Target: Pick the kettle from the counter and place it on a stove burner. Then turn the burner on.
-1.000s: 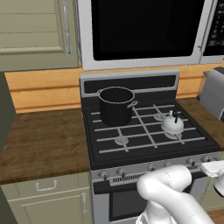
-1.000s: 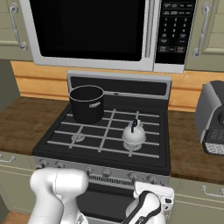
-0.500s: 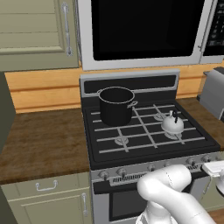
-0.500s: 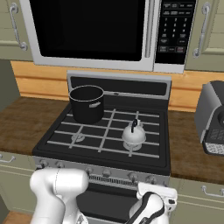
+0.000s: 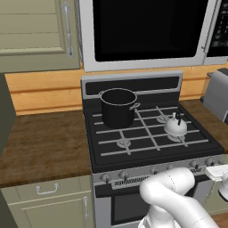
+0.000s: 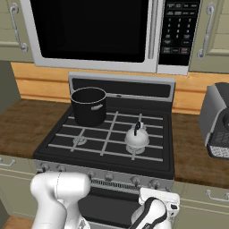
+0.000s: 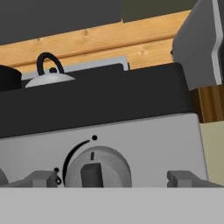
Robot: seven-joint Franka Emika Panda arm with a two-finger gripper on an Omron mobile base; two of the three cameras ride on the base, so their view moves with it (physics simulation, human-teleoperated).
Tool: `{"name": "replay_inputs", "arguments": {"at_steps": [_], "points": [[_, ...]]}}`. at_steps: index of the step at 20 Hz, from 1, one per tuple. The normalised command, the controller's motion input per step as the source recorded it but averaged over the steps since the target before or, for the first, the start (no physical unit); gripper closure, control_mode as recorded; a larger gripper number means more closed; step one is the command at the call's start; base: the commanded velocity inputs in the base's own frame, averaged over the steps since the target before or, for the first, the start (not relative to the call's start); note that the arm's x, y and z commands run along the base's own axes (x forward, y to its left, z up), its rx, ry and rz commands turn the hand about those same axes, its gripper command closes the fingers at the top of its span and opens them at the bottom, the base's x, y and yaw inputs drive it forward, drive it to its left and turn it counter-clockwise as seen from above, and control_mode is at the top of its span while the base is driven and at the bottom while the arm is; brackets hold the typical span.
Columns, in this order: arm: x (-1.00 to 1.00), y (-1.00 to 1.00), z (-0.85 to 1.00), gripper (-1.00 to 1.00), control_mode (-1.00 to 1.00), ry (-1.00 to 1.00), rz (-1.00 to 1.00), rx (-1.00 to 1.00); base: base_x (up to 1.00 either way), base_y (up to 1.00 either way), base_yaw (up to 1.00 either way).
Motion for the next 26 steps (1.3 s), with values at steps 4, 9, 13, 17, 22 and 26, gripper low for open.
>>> {"name": "replay_inputs", "arguments": {"at_steps": [4,9,13,17,22,26], "points": [[0.06,0.0,0.0,-1.0,-1.0,0.0,0.0,0.0,0.0,0.0,0.0],[0.08,0.01,0.01,1.0,-1.0,0.0,0.0,0.0,0.0,0.0,0.0],[0.09,0.07,0.0,1.0,-1.0,0.0,0.0,0.0,0.0,0.0,0.0],[0.13,0.0,0.0,1.0,-1.0,0.0,0.0,0.0,0.0,0.0,0.0],[0.01,0.04,0.01,1.0,-1.0,0.0,0.01,0.0,0.0,0.0,0.0],[0.0,0.09,0.07,1.0,-1.0,0.0,0.09,0.0,0.0,0.0,0.0]]}}
